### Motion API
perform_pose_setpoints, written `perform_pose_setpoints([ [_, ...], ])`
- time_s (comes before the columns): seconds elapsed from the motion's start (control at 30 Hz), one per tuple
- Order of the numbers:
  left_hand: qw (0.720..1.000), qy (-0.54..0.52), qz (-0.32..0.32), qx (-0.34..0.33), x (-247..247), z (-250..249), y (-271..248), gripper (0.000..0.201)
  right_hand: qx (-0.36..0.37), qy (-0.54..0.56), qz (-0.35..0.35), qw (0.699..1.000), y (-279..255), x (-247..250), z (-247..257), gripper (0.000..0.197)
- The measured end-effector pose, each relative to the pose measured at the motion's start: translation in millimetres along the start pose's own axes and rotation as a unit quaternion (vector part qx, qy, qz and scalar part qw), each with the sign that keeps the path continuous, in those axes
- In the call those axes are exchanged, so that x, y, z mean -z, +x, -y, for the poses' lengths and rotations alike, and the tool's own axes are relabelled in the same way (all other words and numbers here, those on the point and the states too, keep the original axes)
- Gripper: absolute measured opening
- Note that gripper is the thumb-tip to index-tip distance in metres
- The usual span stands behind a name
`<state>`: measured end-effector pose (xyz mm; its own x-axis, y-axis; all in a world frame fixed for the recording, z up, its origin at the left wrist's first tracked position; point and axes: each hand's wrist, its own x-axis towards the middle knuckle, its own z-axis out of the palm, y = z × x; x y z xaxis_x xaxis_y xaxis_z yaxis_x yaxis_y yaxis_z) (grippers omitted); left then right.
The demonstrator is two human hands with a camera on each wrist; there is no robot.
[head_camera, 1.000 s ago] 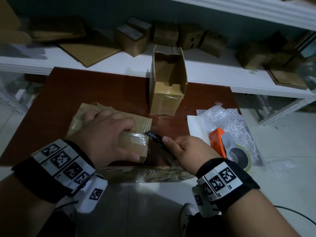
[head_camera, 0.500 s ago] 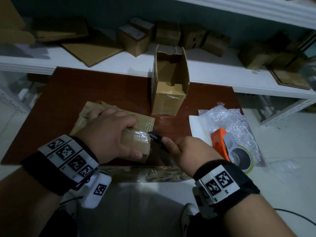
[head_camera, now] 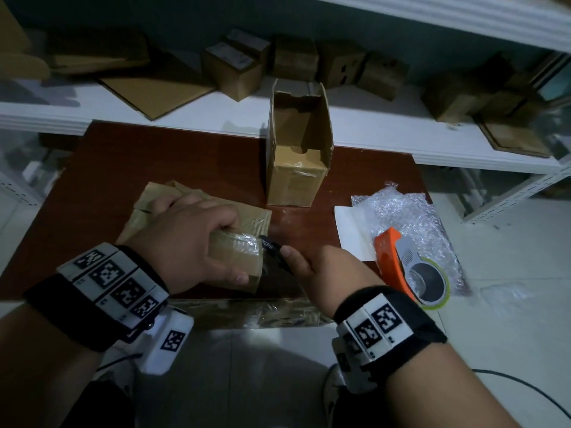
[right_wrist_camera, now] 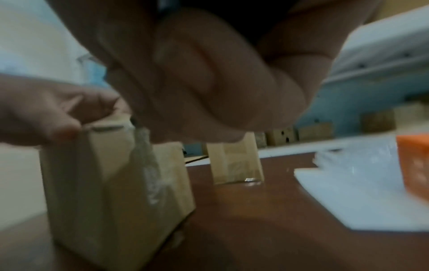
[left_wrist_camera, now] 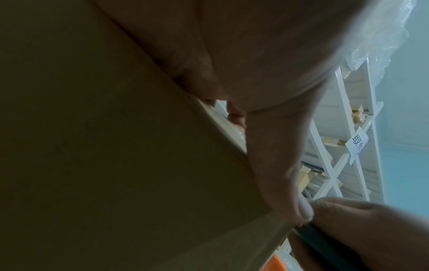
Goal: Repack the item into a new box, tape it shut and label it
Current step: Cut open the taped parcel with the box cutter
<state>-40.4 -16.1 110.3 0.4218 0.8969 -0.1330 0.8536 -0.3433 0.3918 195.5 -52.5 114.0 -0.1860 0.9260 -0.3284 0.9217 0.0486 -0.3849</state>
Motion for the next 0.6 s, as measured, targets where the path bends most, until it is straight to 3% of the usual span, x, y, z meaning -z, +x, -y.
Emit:
perform_pose_setpoints([
  [0.13, 1.000, -0.014, -0.016, 0.000, 0, -1, -1, 0.056, 0.006, -0.012, 0.040, 0.999, -3, -2, -9, 0.067],
  [0.27, 1.000, -0.011, -0.021, 0.008, 1, -2, 0, 0.059, -0.003, -0.009, 0.022, 1.000, 5, -11, -11, 0.092],
  [0.47, 0.999, -0.018, -0.016, 0.026, 3, -5, -2, 0.061, -0.037, 0.016, 0.096, 0.995, -14, 10, -9, 0.064],
  [0.53, 0.999, -0.015, -0.008, 0.029, 4, -5, -1, 0.062, -0.071, 0.034, 0.051, 0.996, -12, 15, -12, 0.060],
  [0.6, 0.999, -0.004, 0.001, 0.032, 4, -5, -2, 0.062, -0.084, 0.058, -0.038, 0.994, -4, 15, -22, 0.055],
])
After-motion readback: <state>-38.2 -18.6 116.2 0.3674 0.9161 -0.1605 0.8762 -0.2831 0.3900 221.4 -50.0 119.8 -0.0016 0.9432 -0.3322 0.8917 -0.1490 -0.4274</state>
